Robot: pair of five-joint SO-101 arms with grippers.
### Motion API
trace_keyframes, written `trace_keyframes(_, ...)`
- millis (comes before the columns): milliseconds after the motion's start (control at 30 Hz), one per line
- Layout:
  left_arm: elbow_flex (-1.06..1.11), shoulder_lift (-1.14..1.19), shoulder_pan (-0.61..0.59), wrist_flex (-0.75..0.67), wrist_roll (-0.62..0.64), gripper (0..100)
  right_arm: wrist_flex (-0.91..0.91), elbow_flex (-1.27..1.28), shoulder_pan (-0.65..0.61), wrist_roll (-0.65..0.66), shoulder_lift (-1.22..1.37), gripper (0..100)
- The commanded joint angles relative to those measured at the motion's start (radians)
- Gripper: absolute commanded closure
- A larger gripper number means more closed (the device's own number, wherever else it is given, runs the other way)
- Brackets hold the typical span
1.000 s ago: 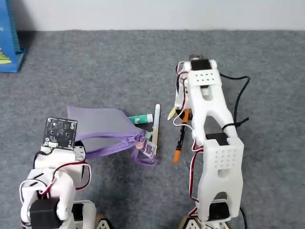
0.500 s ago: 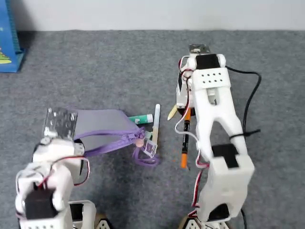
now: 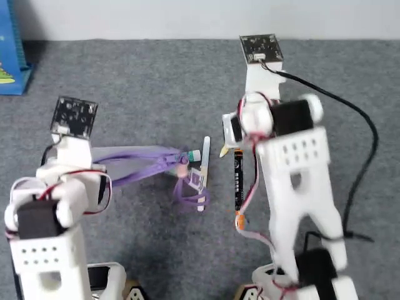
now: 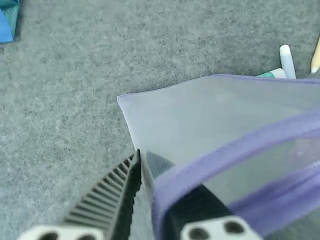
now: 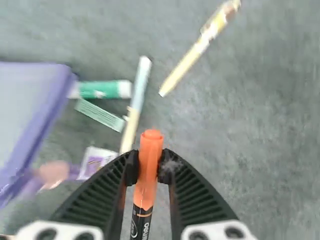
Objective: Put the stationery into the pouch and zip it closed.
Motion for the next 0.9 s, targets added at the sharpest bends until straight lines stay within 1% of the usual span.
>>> trace_keyframes(0,-0.13,0.095,0.005,0.037,0.02,99,-0.053,-0.006,-0.058,0.008,-0.16,99.1)
trace_keyframes(167,-0.154,0.135,0.003,0.037,0.02,99,-0.166,-0.005,-0.116,0.005,-0.288,99.1)
trace_keyframes(267,-0.154,0.137,0.005,0.037,0.021,99,-0.245,0.015,-0.128,0.0,-0.335,99.1)
trace_keyframes(400,-0.153,0.138,0.006,0.037,0.021,99,-0.395,0.12,-0.137,-0.077,-0.398,99.1)
trace_keyframes(500,-0.153,0.138,0.006,0.037,0.021,99,-0.522,0.227,-0.157,-0.086,-0.461,99.1)
trace_keyframes(667,-0.151,0.138,0.006,0.037,0.021,99,-0.774,0.442,-0.205,-0.086,-0.582,99.1)
trace_keyframes(867,-0.151,0.138,0.005,0.043,0.021,99,-1.173,0.75,-0.266,-0.08,-0.708,99.1)
